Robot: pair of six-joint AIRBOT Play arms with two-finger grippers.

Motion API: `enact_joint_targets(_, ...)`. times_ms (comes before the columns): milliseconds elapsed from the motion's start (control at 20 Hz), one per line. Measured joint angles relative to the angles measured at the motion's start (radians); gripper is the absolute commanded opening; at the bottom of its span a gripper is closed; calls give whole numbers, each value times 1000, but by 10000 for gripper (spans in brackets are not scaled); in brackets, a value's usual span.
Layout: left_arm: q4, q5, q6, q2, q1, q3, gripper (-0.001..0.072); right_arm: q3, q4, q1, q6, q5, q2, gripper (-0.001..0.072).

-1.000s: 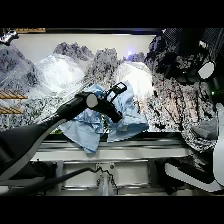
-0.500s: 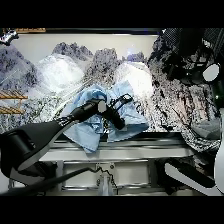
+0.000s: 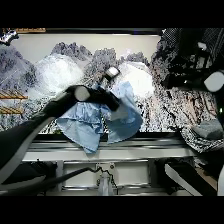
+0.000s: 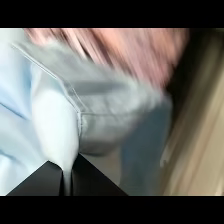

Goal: Fold the clothes and pants, and hang the long-sleeved shirts on hangers.

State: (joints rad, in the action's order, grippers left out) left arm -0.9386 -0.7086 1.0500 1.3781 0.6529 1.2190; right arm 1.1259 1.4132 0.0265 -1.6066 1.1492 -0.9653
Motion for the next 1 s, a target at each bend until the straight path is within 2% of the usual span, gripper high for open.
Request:
enact_joint_targets(100, -3, 41, 16, -78, -34, 0, 10, -98, -11, 84, -42, 17, 104, 530)
enact_joint_targets(250, -2, 58, 26, -151, -54, 0, 10, -270, -43, 227, -173, 27, 285, 530)
enact_joint_targets(450, -3, 36, 32, -190, -63, 0, 11, -495, -117, 440, -425, -16, 502, 536)
enact_joint_targets(500, -3, 26, 32, -194, -64, 0, 11, -542, -120, 485, -497, -47, 531, 564)
enact_joint_targets(550, -3, 16, 32, -200, -65, 0, 11, -590, -116, 527, -584, -86, 551, 604)
enact_joint_targets(800, -3, -18, 35, -242, -66, 0, 11, -756, -98, 622, -989, -426, 491, 599)
enact_joint_targets(1000, -3, -32, 35, -279, -66, 0, 11, -756, -133, 640, -1144, -713, 280, 599)
